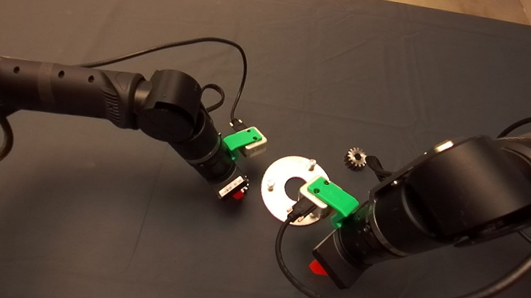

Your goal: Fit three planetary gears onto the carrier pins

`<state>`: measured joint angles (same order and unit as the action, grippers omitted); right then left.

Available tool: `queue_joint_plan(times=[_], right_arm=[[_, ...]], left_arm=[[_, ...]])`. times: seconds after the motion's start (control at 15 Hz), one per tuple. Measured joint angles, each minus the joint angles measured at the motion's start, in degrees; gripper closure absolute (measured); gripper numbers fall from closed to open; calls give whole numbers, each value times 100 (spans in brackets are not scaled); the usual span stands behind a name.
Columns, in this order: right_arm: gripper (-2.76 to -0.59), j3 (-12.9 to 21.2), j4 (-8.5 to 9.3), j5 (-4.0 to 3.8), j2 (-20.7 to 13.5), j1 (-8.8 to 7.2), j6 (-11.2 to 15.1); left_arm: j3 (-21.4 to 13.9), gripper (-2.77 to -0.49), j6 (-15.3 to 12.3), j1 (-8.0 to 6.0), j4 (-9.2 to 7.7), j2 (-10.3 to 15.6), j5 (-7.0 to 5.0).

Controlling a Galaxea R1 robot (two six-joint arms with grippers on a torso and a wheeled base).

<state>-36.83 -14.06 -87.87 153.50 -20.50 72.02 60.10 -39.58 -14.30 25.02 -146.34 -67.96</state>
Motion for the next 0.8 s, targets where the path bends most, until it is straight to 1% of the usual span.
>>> queue_joint_plan(times=[0.27, 0.4, 0.47, 0.53, 0.6, 0.67, 0.73, 0.8], right_arm=[[-144, 1, 0, 2, 0, 0, 0], [-144, 1, 0, -2, -2, 0, 0], [-144, 1, 0, 2, -3, -7, -2], [-144, 1, 0, 5, -4, -27, -4], [-144, 1, 0, 0, -4, -46, -13], [-144, 1, 0, 0, -6, -44, -20], [-144, 1, 0, 0, -4, -46, -22], [-144, 1, 0, 2, -4, -46, -22]], left_arm=[[-34, -65, 0, 0, 4, 20, -15], [-73, -65, 0, 0, 1, 41, -67], [-75, -60, 0, -2, 1, 44, -93], [-75, -59, 0, -15, -2, 43, -128], [-81, -59, 0, -55, -10, 41, -258], [-94, -59, 0, -145, -11, 46, -401], [-120, -59, -2, -257, -7, 46, -475], [-148, -59, -7, -376, -7, 45, -497]])
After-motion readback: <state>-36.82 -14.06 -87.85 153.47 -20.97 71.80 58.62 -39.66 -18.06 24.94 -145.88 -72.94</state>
